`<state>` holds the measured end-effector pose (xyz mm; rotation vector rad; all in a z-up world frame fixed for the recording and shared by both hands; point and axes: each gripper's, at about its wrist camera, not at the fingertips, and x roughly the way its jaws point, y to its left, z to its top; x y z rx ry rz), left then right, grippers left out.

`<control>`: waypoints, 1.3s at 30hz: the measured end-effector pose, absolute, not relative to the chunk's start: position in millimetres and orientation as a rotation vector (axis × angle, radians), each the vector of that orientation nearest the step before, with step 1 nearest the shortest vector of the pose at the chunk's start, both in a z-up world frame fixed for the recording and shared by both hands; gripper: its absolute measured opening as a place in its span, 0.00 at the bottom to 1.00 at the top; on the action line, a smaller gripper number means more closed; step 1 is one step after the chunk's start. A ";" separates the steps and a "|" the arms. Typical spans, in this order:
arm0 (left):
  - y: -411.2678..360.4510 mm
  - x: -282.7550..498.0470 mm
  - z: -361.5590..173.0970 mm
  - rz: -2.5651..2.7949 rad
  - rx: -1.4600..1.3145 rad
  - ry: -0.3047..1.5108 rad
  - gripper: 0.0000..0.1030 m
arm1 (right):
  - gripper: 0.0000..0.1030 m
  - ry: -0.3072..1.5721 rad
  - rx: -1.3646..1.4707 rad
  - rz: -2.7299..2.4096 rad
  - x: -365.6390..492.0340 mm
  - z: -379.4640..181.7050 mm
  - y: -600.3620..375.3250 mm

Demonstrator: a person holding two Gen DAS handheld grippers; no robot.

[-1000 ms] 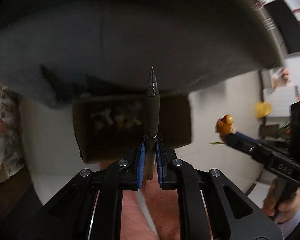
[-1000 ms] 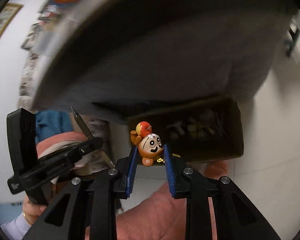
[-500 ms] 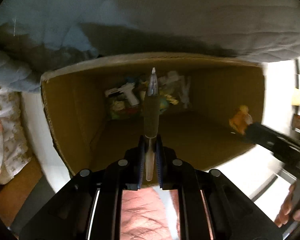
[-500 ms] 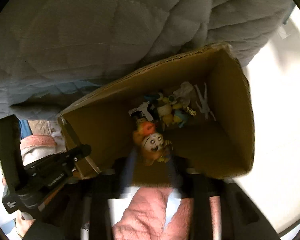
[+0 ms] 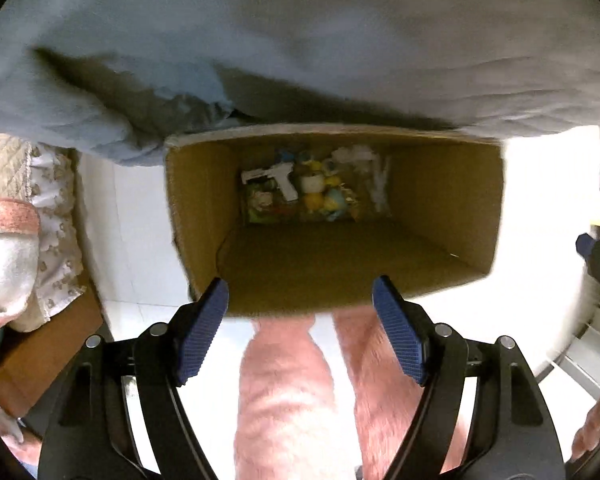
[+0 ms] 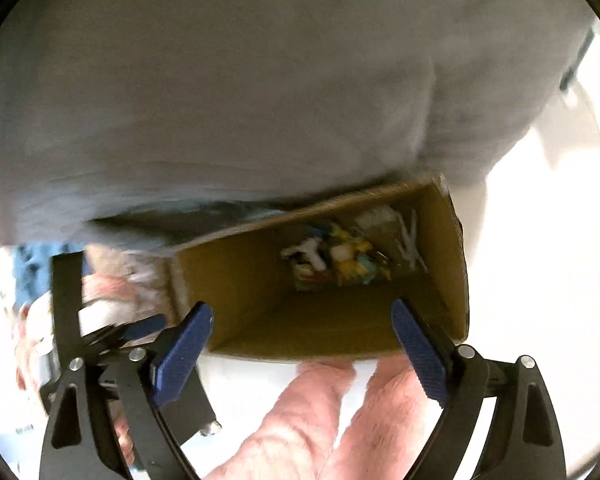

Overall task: Collect trash
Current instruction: 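Grasp the blue-yellow rattle with the right gripper while the left grasps a yellow snack packet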

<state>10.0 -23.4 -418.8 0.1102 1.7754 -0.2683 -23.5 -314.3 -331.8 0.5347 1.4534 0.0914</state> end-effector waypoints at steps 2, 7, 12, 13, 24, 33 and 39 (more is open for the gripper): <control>-17.3 1.5 -378.5 -0.304 0.093 1.741 0.75 | 0.87 1.389 0.476 0.161 -22.2 -285.1 -300.9; 11.9 -9.1 -305.7 -0.301 0.058 1.642 0.79 | 0.95 1.095 0.283 0.272 -2.1 -145.9 -270.3; 50.0 -2.6 -257.3 -0.226 0.006 1.528 0.79 | 0.95 0.965 0.168 0.232 70.4 -91.1 -249.0; 54.7 -1.4 -251.9 -0.216 -0.012 1.514 0.79 | 0.95 0.966 0.146 0.206 87.7 -89.9 -242.9; 116.9 5.3 -212.9 -0.065 -0.174 1.395 0.79 | 0.23 1.290 -0.095 0.108 205.0 -158.6 -208.7; 126.4 44.8 -196.2 -0.061 -0.265 1.358 0.79 | 0.21 1.277 0.156 0.159 162.6 -141.2 -256.0; 71.4 114.5 -151.5 -0.169 -0.144 1.249 0.79 | 0.21 1.209 0.413 0.167 104.5 -125.4 -293.4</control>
